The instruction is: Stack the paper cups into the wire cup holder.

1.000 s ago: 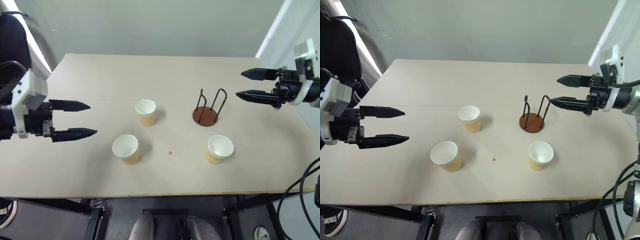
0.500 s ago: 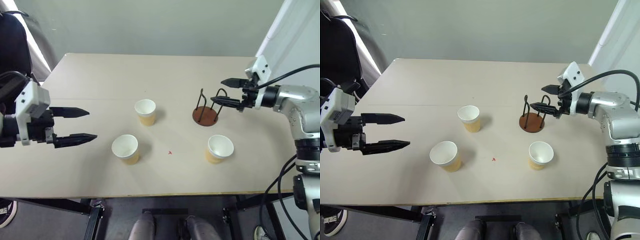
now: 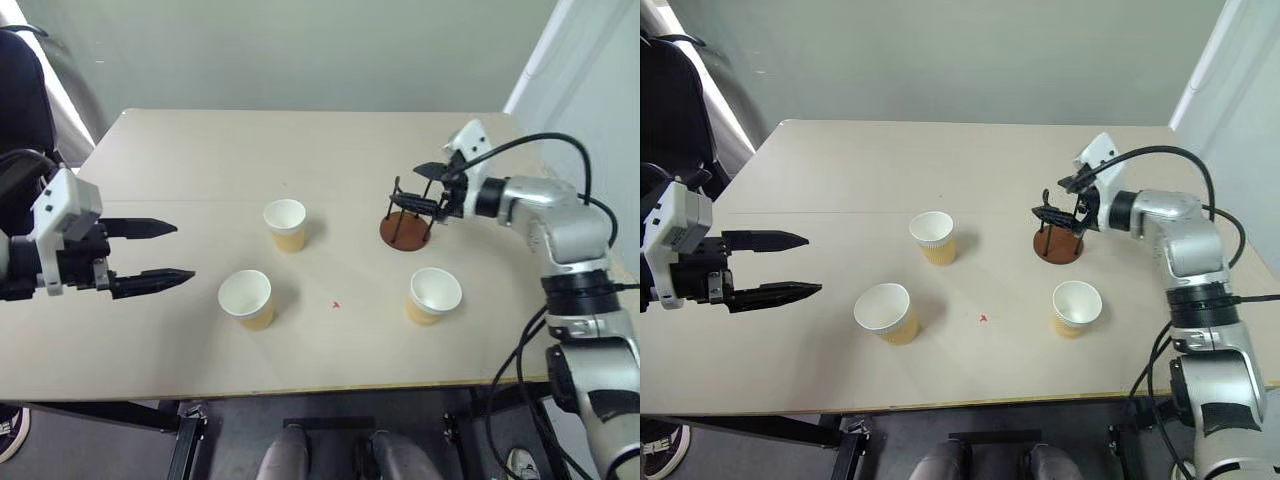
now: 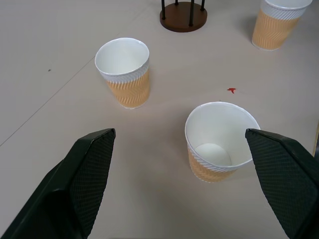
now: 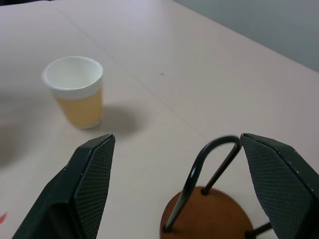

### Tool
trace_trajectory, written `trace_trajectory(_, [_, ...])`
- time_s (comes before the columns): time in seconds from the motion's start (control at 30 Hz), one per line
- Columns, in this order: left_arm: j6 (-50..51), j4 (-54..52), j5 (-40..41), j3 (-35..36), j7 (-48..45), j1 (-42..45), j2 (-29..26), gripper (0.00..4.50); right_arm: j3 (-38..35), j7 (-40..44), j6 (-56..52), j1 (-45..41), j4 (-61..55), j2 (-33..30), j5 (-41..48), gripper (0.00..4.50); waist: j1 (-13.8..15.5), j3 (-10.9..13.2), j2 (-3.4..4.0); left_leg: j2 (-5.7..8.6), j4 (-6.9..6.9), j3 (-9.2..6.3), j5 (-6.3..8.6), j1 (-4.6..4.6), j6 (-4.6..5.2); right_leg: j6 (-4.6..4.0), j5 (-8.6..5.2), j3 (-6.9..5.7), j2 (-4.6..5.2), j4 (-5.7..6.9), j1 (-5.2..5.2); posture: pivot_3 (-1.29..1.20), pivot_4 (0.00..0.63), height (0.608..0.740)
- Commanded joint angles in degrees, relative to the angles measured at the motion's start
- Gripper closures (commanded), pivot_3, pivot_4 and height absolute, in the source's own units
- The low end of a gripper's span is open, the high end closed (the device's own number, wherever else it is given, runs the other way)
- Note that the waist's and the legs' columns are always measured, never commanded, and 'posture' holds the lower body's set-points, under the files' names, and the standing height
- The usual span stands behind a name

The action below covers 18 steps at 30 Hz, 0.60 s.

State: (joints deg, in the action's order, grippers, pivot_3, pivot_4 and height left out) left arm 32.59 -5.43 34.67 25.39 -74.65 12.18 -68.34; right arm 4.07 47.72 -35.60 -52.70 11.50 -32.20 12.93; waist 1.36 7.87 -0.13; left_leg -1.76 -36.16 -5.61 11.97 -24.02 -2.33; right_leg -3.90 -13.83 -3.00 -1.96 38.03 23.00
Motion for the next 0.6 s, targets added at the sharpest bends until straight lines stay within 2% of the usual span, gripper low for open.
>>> trace_trajectory(0.03, [0.2,-1.9,1.0,2.9,0.3,-0.5,-0.1,0.03,0.0,-2.1,-0.5,-1.1,-0.2,0.1,-1.5,0.42,0.3,0.0,0.0,0.0,0.0,0.0,0.01,-0.01,0.0,0.0,0.0,0.0,0.0,0.0,-0.01,0.0,0.15,0.74])
trace_trajectory(0.17, [1.0,-3.1,1.8,5.0,-0.2,-1.7,-0.2,0.03,1.5,-3.1,-1.1,-0.1,-0.2,0.4,-2.9,0.42,0.3,0.0,0.0,0.0,0.0,0.0,0.04,-0.04,-0.05,-0.01,0.0,0.0,0.0,-0.01,0.02,0.0,0.15,0.74])
trace_trajectory(0.37, [4.9,-7.1,8.3,7.7,-0.5,-0.8,0.1,0.03,2.6,-4.6,-1.9,0.4,0.4,1.5,-4.5,0.42,0.3,0.0,0.0,0.0,0.0,0.0,0.04,-0.03,-0.1,-0.02,0.0,0.0,0.0,0.01,0.03,0.0,0.15,0.74])
trace_trajectory(0.6, [5.7,-8.0,8.9,8.4,0.4,-2.2,0.0,0.03,3.8,-6.0,-0.8,1.9,1.8,3.0,-6.3,0.42,0.3,0.0,-0.01,0.0,0.0,0.0,0.05,-0.02,-0.13,-0.02,0.0,0.0,0.0,0.02,0.02,0.0,0.15,0.74])
